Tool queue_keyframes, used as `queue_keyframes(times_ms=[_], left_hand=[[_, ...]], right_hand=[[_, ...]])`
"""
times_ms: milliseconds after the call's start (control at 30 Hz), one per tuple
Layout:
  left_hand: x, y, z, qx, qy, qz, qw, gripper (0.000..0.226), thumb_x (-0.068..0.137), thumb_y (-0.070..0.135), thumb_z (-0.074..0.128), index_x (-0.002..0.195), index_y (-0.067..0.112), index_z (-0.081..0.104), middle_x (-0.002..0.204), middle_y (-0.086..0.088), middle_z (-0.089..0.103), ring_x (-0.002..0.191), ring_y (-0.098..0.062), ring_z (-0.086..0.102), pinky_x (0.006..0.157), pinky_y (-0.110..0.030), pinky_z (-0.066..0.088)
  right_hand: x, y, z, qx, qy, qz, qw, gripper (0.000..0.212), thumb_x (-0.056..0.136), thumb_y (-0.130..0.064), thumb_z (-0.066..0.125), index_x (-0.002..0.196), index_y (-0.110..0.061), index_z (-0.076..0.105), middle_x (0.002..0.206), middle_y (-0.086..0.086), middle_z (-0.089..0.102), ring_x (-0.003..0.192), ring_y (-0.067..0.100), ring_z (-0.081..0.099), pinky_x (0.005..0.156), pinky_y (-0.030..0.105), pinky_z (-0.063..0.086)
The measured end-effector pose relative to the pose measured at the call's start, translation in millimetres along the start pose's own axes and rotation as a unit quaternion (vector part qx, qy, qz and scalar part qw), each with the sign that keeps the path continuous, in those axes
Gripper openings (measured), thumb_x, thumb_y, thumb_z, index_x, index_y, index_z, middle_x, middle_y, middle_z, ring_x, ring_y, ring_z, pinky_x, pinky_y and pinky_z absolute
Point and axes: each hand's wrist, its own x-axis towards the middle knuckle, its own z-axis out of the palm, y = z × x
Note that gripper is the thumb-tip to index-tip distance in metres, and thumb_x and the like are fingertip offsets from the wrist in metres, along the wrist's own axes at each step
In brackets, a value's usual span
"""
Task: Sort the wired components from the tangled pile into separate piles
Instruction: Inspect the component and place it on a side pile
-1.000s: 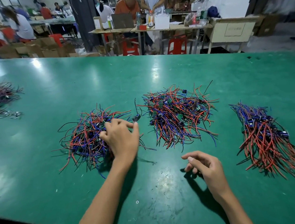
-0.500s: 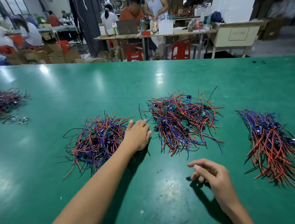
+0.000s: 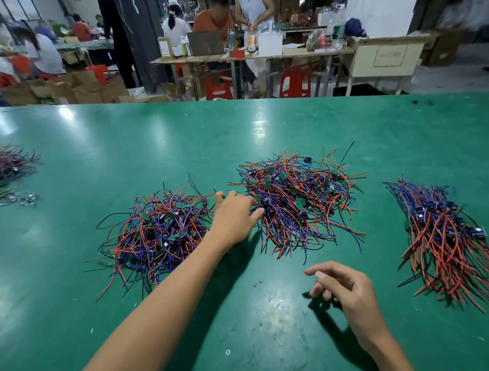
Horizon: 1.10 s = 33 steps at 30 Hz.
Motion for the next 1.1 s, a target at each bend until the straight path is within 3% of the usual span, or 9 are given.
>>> queue_keyframes(times_ms=[133, 267, 367, 433, 500, 667, 833, 933, 1100], left_hand=[[-2, 15, 3, -0.020, 0.067, -0.002, 0.998, 0.025, 0.099, 0.043, 0.058, 0.099, 0.025, 0.075, 0.090, 0.007, 0.072, 0.100, -0.020, 0.055, 0.095, -0.039, 0.021], [-16, 19, -9, -0.121, 0.053, -0.035, 0.991, 0.022, 0.099, 0.041, 0.059, 0.097, 0.026, 0.076, 0.091, 0.008, 0.074, 0.092, -0.015, 0.062, 0.090, -0.035, 0.025], [-37, 14, -27, -0.398, 0.002, -0.091, 0.913, 0.014, 0.092, 0.035, 0.072, 0.084, 0.026, 0.077, 0.074, 0.011, 0.074, 0.063, 0.003, 0.061, 0.069, -0.021, 0.046], [-55, 15, -31, -0.514, -0.008, -0.101, 0.852, 0.010, 0.090, 0.028, 0.076, 0.082, 0.024, 0.077, 0.067, 0.011, 0.074, 0.050, 0.006, 0.055, 0.053, -0.012, 0.043], [-68, 16, -30, -0.560, 0.019, -0.108, 0.821, 0.007, 0.090, 0.024, 0.076, 0.083, 0.023, 0.077, 0.068, 0.010, 0.074, 0.051, 0.005, 0.055, 0.051, -0.009, 0.041], [-77, 2, -27, -0.520, 0.162, -0.151, 0.825, 0.004, 0.089, 0.028, 0.076, 0.089, 0.024, 0.078, 0.080, 0.007, 0.076, 0.069, -0.005, 0.062, 0.072, -0.024, 0.051], [-85, -20, -32, -0.390, 0.258, -0.191, 0.863, 0.009, 0.088, 0.036, 0.075, 0.088, 0.028, 0.080, 0.074, 0.014, 0.074, 0.064, -0.007, 0.063, 0.064, -0.028, 0.053], [-89, -42, -37, -0.267, 0.360, -0.234, 0.863, 0.012, 0.089, 0.035, 0.072, 0.087, 0.025, 0.079, 0.081, 0.006, 0.074, 0.076, -0.017, 0.067, 0.073, -0.029, 0.052], [-91, -59, -36, -0.214, 0.367, -0.270, 0.864, 0.025, 0.082, 0.046, 0.078, 0.087, 0.022, 0.075, 0.085, 0.000, 0.069, 0.078, -0.020, 0.064, 0.070, -0.027, 0.043]], right_hand=[[-1, -2, 1, 0.005, 0.003, 0.000, 1.000, 0.024, 0.093, 0.002, 0.065, 0.085, -0.015, 0.080, 0.064, 0.016, 0.068, 0.062, 0.018, 0.066, 0.056, 0.020, 0.046], [0, -2, 0, 0.001, 0.002, 0.002, 1.000, 0.024, 0.093, 0.002, 0.065, 0.085, -0.014, 0.080, 0.063, 0.015, 0.068, 0.060, 0.014, 0.064, 0.056, 0.018, 0.045], [2, 1, 1, -0.003, 0.009, 0.007, 1.000, 0.023, 0.094, -0.002, 0.064, 0.084, -0.016, 0.080, 0.063, 0.014, 0.068, 0.058, 0.011, 0.063, 0.055, 0.016, 0.044], [4, 3, 3, -0.008, 0.023, 0.011, 1.000, 0.024, 0.096, -0.002, 0.064, 0.083, -0.015, 0.080, 0.061, 0.014, 0.067, 0.056, 0.011, 0.064, 0.053, 0.014, 0.044], [4, 5, 5, -0.012, 0.033, 0.015, 0.999, 0.024, 0.096, -0.002, 0.063, 0.082, -0.014, 0.079, 0.060, 0.017, 0.067, 0.053, 0.009, 0.063, 0.050, 0.012, 0.044], [2, 6, 4, -0.014, 0.029, 0.019, 0.999, 0.025, 0.096, -0.002, 0.064, 0.081, -0.014, 0.079, 0.061, 0.021, 0.065, 0.053, 0.011, 0.064, 0.049, 0.013, 0.046], [1, 4, 4, -0.030, 0.027, 0.017, 0.999, 0.026, 0.096, -0.005, 0.065, 0.081, -0.019, 0.080, 0.061, 0.015, 0.067, 0.054, 0.010, 0.061, 0.052, 0.013, 0.046], [0, 3, 3, -0.036, 0.024, 0.016, 0.999, 0.026, 0.096, -0.006, 0.065, 0.081, -0.020, 0.080, 0.061, 0.014, 0.067, 0.054, 0.011, 0.061, 0.052, 0.014, 0.046], [-1, 3, 4, -0.048, 0.026, 0.017, 0.998, 0.027, 0.096, -0.007, 0.066, 0.080, -0.024, 0.080, 0.061, 0.012, 0.068, 0.056, 0.013, 0.061, 0.053, 0.015, 0.046]])
